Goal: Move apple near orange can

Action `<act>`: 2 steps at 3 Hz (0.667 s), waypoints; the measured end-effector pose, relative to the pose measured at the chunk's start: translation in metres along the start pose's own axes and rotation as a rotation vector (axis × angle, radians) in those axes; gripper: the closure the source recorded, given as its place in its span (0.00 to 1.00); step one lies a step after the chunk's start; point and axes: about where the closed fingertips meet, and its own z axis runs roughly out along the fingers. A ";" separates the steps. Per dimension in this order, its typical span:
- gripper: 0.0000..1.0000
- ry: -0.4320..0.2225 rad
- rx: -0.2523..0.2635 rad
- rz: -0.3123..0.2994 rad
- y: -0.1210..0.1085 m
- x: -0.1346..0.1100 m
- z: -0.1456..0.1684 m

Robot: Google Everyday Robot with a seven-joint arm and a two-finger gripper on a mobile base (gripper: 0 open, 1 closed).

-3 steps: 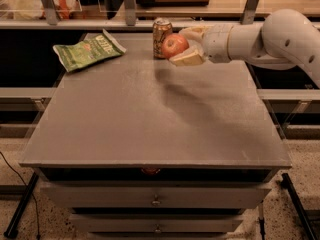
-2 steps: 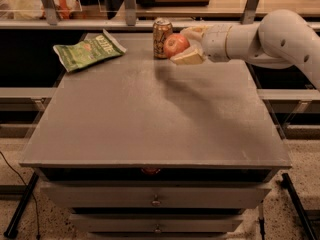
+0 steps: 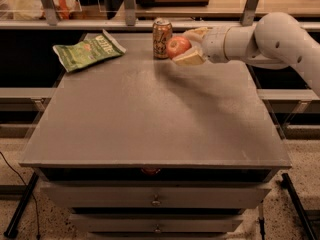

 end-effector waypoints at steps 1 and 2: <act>1.00 0.018 0.003 0.030 -0.008 0.019 0.015; 0.97 0.017 0.004 0.042 -0.009 0.022 0.019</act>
Offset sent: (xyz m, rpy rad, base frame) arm 0.0217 -0.0124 -0.0167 0.0028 0.0275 -0.0371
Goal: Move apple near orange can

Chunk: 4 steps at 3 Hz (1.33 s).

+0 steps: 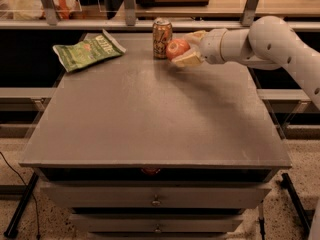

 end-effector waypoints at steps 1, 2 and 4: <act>0.74 0.000 0.004 0.018 -0.001 0.002 0.002; 0.51 -0.001 0.000 0.027 -0.001 0.003 0.004; 0.05 -0.005 -0.010 0.039 0.000 0.006 0.007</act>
Offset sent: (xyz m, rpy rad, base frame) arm 0.0042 -0.0061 -0.0033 0.0230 0.0232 -0.0181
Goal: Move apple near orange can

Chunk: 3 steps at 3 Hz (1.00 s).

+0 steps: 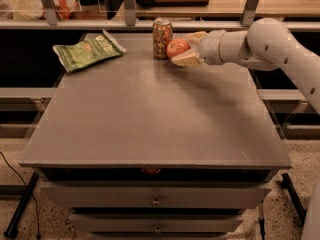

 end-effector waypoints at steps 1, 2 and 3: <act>0.00 -0.003 -0.007 0.004 0.001 0.002 0.000; 0.00 0.000 -0.004 -0.006 -0.002 -0.002 -0.008; 0.00 0.013 0.008 -0.016 -0.007 -0.007 -0.022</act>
Offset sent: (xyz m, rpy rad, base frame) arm -0.0019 -0.0071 -0.0036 0.0091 0.0104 -0.0016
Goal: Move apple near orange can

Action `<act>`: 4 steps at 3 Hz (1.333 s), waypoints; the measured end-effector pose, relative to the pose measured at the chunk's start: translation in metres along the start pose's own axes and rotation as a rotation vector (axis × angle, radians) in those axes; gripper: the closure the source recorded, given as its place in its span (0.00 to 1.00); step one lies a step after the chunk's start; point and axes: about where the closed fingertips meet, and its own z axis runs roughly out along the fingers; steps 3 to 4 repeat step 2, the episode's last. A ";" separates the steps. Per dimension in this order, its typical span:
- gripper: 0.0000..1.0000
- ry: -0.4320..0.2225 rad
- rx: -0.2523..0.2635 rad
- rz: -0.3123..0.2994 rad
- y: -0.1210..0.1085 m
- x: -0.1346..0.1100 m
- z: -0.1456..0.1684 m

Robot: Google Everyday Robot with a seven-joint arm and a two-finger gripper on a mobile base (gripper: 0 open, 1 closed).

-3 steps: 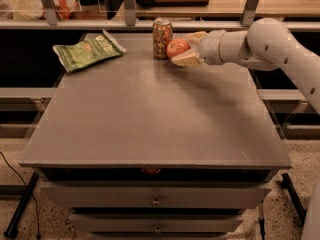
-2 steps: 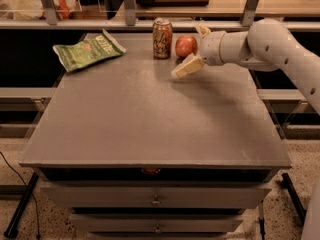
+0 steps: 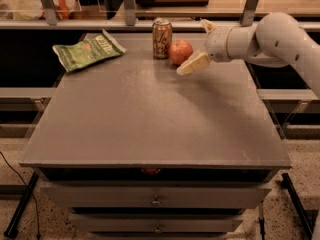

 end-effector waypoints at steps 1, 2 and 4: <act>0.00 0.018 0.019 -0.011 -0.004 -0.004 -0.018; 0.00 0.037 0.029 -0.012 -0.007 -0.005 -0.040; 0.00 0.037 0.029 -0.012 -0.007 -0.005 -0.040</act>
Offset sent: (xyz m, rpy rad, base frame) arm -0.0368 -0.0546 0.0360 -0.0511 -0.0083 -0.0674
